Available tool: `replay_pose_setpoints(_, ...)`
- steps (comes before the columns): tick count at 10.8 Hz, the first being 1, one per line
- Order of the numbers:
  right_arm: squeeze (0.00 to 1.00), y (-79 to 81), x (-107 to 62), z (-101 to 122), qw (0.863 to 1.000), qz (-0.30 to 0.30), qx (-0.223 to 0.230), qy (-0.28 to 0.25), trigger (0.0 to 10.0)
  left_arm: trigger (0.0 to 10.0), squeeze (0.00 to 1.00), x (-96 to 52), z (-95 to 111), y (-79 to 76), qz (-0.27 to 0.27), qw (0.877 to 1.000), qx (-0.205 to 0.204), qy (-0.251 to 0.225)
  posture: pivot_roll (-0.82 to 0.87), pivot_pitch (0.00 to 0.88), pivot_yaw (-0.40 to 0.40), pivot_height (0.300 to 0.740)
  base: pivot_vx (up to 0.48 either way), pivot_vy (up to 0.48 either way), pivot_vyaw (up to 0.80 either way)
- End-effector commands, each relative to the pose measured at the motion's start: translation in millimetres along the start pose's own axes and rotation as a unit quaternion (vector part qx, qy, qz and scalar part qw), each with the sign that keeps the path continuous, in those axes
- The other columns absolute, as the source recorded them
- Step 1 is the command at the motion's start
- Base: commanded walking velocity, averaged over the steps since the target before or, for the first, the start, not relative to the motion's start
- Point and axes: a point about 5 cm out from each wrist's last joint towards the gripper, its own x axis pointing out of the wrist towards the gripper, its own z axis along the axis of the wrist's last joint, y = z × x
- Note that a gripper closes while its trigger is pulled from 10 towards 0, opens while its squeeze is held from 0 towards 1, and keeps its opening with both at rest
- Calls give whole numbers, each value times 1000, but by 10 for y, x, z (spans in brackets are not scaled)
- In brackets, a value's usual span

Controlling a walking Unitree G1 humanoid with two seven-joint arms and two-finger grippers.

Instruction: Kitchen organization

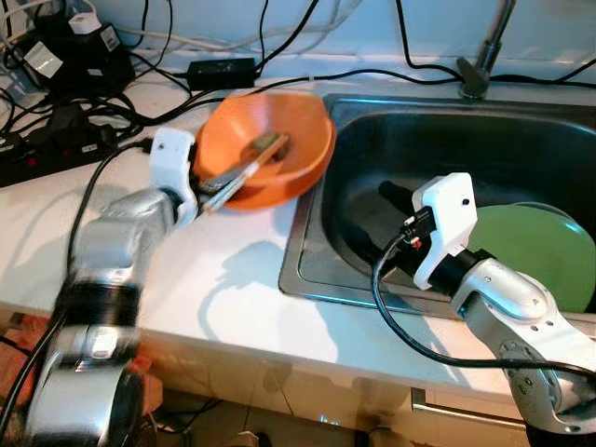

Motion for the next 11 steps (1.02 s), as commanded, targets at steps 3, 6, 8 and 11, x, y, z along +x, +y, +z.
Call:
replay_pose_setpoints(3, 0, -2, 27, 30, 1000, 4, -9, -8, 10000, 10000, 0, -101, -523, -136, -28, 991, -8, 134, 52, 124, 73, 740, 0, 0, 0)
replay_pose_setpoints(6, 0, -88, -70, -19, 1000, 3, -13, 9, 10000, 10000, 0, -368, -585, -92, -15, 988, -1, 152, 79, 113, 67, 740, 0, 0, 0)
replay_pose_setpoints(8, 0, -153, -181, -88, 999, 4, -20, 32, 10000, 10000, 0, -477, -610, -83, -8, 987, -2, 159, 92, 110, 68, 740, 0, 0, 0)
replay_pose_setpoints(11, 0, -231, -213, -81, 999, 6, -36, 40, 10000, 10000, 0, -587, -650, -78, -6, 985, 2, 172, 102, 103, 70, 740, 0, 0, 0)
